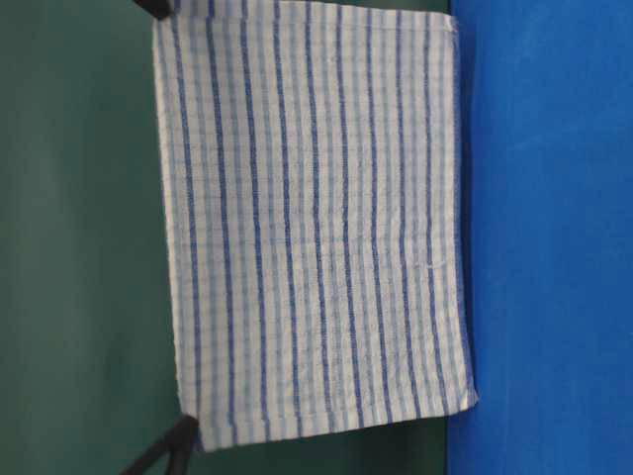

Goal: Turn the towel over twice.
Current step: 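Lift the far corners and swing them toward the near side, then lay the flipped towel flat with both grippers at the near edge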

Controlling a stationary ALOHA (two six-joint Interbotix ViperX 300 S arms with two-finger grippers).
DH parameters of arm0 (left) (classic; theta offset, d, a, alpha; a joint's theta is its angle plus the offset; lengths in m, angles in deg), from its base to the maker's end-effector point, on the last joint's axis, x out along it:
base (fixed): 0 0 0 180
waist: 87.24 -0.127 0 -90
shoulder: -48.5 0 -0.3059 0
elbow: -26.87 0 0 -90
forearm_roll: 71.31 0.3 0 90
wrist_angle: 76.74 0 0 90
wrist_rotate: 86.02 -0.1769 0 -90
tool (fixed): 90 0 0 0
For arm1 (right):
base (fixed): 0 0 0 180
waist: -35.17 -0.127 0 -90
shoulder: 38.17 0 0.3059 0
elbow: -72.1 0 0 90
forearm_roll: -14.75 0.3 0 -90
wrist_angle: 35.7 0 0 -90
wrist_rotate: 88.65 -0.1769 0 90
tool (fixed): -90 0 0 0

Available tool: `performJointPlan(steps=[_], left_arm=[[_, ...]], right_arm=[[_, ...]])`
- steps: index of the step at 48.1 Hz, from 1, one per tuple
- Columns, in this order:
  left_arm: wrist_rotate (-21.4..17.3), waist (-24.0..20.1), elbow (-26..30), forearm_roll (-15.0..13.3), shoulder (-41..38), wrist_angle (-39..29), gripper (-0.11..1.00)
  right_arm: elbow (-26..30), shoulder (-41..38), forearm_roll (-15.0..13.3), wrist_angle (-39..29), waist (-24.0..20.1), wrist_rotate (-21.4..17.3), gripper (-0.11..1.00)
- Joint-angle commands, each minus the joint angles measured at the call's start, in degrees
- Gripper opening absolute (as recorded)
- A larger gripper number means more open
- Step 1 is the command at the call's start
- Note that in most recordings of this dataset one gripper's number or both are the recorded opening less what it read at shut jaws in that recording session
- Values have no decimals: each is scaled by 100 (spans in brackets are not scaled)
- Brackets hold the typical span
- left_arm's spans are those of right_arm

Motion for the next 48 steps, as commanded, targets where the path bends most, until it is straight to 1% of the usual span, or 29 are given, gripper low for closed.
performJointPlan(steps=[1, 5, 9, 12, 16, 21, 28, 30, 33, 35, 42, 44, 48], left_arm=[[9, 299, -35, 0, 246, -281, 4], [9, 668, -123, 0, 369, -835, 4], [18, 993, -185, 0, 387, -1336, 4], [97, 1274, -229, 0, 343, -1705, 4], [246, 1608, -290, 0, 272, -1978, 4], [396, 2065, -439, 0, 158, -2118, 4], [457, 2654, -712, -26, -18, -2083, 4], [650, 2786, -773, -35, -70, -2048, 4], [1178, 2944, -861, -35, -193, -1969, 4], [1354, 3041, -923, -35, -264, -1925, 4], [1512, 3472, -1169, -35, -554, -1591, 4], [1600, 3568, -1213, -44, -624, -1415, 4], [1811, 3771, -1301, -44, -809, -1002, 4]], right_arm=[[-9, 149, 79, -413, -483, -26, 8], [-114, 141, 237, -835, -967, -70, 8], [-255, 35, 475, -1107, -1380, -202, 8], [-387, -53, 598, -1187, -1644, -369, 8], [-554, -220, 721, -1187, -2030, -659, 8], [-677, -475, 747, -1187, -2496, -1055, 8], [-747, -932, 747, -1187, -3120, -1714, 8], [-747, -1072, 756, -1187, -3278, -1872, 8], [-738, -1283, 747, -1187, -3498, -2109, 8], [-729, -1450, 756, -1187, -3674, -2303, 8], [-721, -1890, 756, -1187, -4078, -2856, 8], [-729, -2021, 756, -1169, -4201, -3059, 8], [-721, -2215, 756, -1107, -4377, -3340, 8]])
